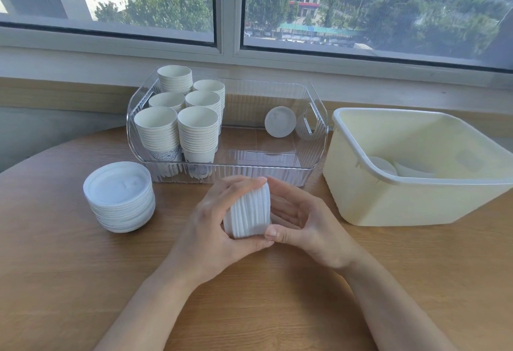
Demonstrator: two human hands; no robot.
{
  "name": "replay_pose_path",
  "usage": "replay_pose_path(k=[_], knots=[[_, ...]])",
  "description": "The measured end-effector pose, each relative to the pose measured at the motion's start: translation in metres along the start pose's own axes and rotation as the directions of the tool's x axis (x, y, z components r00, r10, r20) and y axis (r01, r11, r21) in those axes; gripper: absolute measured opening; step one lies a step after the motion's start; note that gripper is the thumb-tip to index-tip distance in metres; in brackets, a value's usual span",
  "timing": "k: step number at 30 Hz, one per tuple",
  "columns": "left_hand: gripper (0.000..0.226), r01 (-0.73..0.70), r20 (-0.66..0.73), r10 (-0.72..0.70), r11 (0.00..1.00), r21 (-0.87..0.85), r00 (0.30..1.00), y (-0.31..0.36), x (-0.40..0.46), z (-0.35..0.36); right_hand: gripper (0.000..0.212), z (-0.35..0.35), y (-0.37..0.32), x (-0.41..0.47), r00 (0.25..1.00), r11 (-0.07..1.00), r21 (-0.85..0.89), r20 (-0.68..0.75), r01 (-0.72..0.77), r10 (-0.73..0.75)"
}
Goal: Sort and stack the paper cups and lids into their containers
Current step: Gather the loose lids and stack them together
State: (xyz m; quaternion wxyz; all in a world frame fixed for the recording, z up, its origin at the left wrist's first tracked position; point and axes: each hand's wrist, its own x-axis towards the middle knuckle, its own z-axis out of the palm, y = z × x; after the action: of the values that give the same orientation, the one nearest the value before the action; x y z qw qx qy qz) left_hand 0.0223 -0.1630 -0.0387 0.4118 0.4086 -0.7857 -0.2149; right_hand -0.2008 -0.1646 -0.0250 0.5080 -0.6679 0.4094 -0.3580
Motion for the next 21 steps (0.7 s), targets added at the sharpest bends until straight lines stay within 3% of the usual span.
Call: replay_pose_path(k=[11,15,21], knots=[[0.072,0.053,-0.173,-0.063,0.997,-0.065,0.983,-0.007,0.005,0.006,0.073,0.008,-0.002,0.006,0.983,0.998,-0.055,-0.18,0.016,-0.026],[0.076,0.111,-0.272,-0.13,0.99,-0.083,0.953,-0.015,0.009,0.003,0.056,0.005,-0.012,0.015,0.947,0.99,-0.107,-0.298,0.087,-0.115],[0.075,0.126,-0.323,-0.157,0.985,-0.114,0.933,-0.021,0.011,-0.001,0.036,-0.011,-0.042,0.06,0.866,0.931,-0.354,-0.435,0.086,-0.245]])
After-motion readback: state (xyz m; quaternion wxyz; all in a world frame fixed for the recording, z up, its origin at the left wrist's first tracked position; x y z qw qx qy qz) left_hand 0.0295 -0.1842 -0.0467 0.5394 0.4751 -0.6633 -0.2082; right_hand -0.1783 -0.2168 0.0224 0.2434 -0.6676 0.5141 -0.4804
